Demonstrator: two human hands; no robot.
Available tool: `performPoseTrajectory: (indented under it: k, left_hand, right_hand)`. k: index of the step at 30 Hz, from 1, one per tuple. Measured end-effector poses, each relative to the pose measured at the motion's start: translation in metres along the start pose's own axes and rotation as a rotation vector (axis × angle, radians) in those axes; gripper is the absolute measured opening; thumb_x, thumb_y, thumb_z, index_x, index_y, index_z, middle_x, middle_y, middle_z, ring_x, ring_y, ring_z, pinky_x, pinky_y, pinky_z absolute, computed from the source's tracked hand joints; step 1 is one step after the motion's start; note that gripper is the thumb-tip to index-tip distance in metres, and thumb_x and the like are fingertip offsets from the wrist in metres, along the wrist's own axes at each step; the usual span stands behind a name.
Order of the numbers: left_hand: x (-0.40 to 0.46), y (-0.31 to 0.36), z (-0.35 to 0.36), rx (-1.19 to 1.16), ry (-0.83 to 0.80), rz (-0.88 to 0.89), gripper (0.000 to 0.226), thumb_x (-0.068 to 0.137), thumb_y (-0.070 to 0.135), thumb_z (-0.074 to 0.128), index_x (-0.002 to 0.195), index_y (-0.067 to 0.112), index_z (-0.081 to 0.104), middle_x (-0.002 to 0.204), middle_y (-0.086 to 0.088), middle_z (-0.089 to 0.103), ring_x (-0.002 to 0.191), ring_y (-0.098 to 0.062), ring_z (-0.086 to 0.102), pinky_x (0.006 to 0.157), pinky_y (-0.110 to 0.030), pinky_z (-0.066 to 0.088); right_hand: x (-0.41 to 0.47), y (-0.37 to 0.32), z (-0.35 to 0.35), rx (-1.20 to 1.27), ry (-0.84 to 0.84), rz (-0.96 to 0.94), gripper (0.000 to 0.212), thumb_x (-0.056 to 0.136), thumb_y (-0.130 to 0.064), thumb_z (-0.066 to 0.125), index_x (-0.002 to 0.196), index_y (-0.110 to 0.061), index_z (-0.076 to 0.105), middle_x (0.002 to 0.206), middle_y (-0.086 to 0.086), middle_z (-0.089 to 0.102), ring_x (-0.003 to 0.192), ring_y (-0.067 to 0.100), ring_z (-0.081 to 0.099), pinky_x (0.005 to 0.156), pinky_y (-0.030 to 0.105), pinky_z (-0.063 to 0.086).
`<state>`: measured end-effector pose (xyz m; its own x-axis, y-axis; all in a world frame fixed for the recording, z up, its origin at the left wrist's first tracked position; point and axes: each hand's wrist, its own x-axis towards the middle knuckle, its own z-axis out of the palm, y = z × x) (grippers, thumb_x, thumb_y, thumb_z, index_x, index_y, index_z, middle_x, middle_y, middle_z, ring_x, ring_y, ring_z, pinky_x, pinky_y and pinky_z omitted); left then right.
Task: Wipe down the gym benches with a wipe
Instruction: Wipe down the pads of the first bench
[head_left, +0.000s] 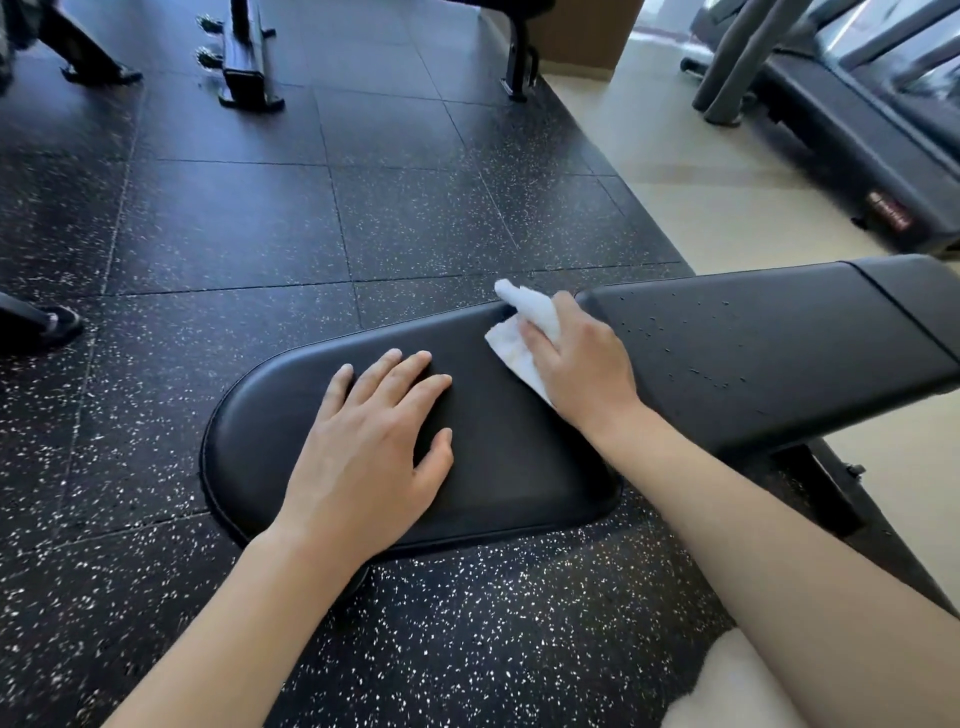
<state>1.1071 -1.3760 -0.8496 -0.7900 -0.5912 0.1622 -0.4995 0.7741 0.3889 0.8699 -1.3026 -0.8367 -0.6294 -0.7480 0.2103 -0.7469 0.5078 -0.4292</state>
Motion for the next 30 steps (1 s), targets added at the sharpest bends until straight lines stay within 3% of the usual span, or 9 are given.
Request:
performPoseTrajectory:
  k: [5, 10, 13, 16, 21, 24, 27, 30]
  left_hand:
    - [0.001, -0.002, 0.0, -0.019, 0.028, 0.002, 0.055, 0.095, 0.044, 0.046, 0.144, 0.026, 0.06, 0.161, 0.005, 0.048, 0.154, -0.02, 0.036, 0.127, -0.052, 0.023]
    - [0.001, -0.002, 0.003, -0.024, 0.025, 0.004, 0.055, 0.094, 0.044, 0.046, 0.143, 0.024, 0.061, 0.16, 0.003, 0.05, 0.153, -0.022, 0.038, 0.127, -0.053, 0.024]
    - [0.0, -0.004, 0.002, -0.035, 0.029, 0.015, 0.055, 0.095, 0.043, 0.045, 0.143, 0.024, 0.061, 0.16, 0.003, 0.05, 0.154, -0.021, 0.037, 0.127, -0.052, 0.024]
    - [-0.006, -0.01, 0.0, -0.057, 0.056, 0.029, 0.052, 0.095, 0.042, 0.047, 0.141, 0.024, 0.064, 0.158, 0.003, 0.052, 0.152, -0.021, 0.041, 0.127, -0.05, 0.026]
    - [-0.019, -0.035, -0.011, -0.091, 0.109, -0.004, 0.046, 0.094, 0.036, 0.053, 0.135, 0.023, 0.068, 0.152, 0.003, 0.058, 0.146, -0.023, 0.047, 0.123, -0.051, 0.033]
    - [-0.024, -0.061, -0.023, -0.079, 0.148, -0.047, 0.042, 0.093, 0.034, 0.054, 0.131, 0.025, 0.069, 0.149, 0.006, 0.06, 0.142, -0.023, 0.05, 0.12, -0.052, 0.036]
    - [-0.03, -0.089, -0.031, -0.173, 0.16, -0.149, 0.043, 0.096, 0.037, 0.054, 0.137, 0.032, 0.065, 0.152, 0.008, 0.056, 0.139, -0.023, 0.048, 0.12, -0.048, 0.037]
    - [-0.033, -0.097, -0.028, -0.345, 0.146, -0.219, 0.043, 0.1, 0.031, 0.059, 0.143, 0.037, 0.061, 0.158, 0.013, 0.047, 0.145, -0.017, 0.043, 0.124, -0.036, 0.03]
  right_hand:
    - [-0.093, 0.013, -0.031, -0.113, -0.033, -0.074, 0.034, 0.102, -0.031, 0.063, 0.083, -0.024, 0.036, 0.071, -0.008, 0.044, 0.064, 0.015, 0.046, 0.056, 0.037, 0.041]
    - [-0.069, 0.003, -0.023, -0.149, -0.044, -0.102, 0.031, 0.102, -0.033, 0.062, 0.085, -0.021, 0.039, 0.073, -0.007, 0.048, 0.069, 0.024, 0.049, 0.06, 0.037, 0.032]
    - [-0.015, -0.008, -0.006, -0.157, -0.028, -0.033, 0.024, 0.104, -0.039, 0.056, 0.1, -0.016, 0.051, 0.096, 0.005, 0.068, 0.091, 0.037, 0.062, 0.069, 0.043, 0.04]
    - [0.024, -0.03, 0.01, -0.208, -0.018, -0.002, 0.03, 0.104, -0.043, 0.051, 0.113, -0.015, 0.055, 0.113, 0.009, 0.07, 0.107, 0.037, 0.064, 0.081, 0.045, 0.046]
    - [-0.01, -0.083, 0.031, -0.211, -0.023, -0.261, 0.037, 0.1, -0.053, 0.054, 0.129, -0.031, 0.062, 0.1, -0.001, 0.067, 0.098, 0.026, 0.066, 0.079, 0.039, 0.05]
    - [-0.065, -0.105, 0.035, -0.166, 0.027, -0.416, 0.029, 0.093, -0.047, 0.063, 0.101, -0.019, 0.062, 0.087, 0.001, 0.064, 0.081, 0.029, 0.065, 0.063, 0.039, 0.05]
    - [-0.078, -0.095, 0.026, -0.186, -0.112, -0.564, 0.026, 0.092, -0.041, 0.064, 0.098, -0.017, 0.058, 0.089, 0.001, 0.062, 0.081, 0.031, 0.064, 0.06, 0.039, 0.048]
    - [-0.03, -0.068, 0.012, -0.145, -0.034, -0.37, 0.028, 0.094, -0.052, 0.057, 0.108, -0.027, 0.055, 0.101, 0.005, 0.07, 0.097, 0.032, 0.068, 0.074, 0.04, 0.048]
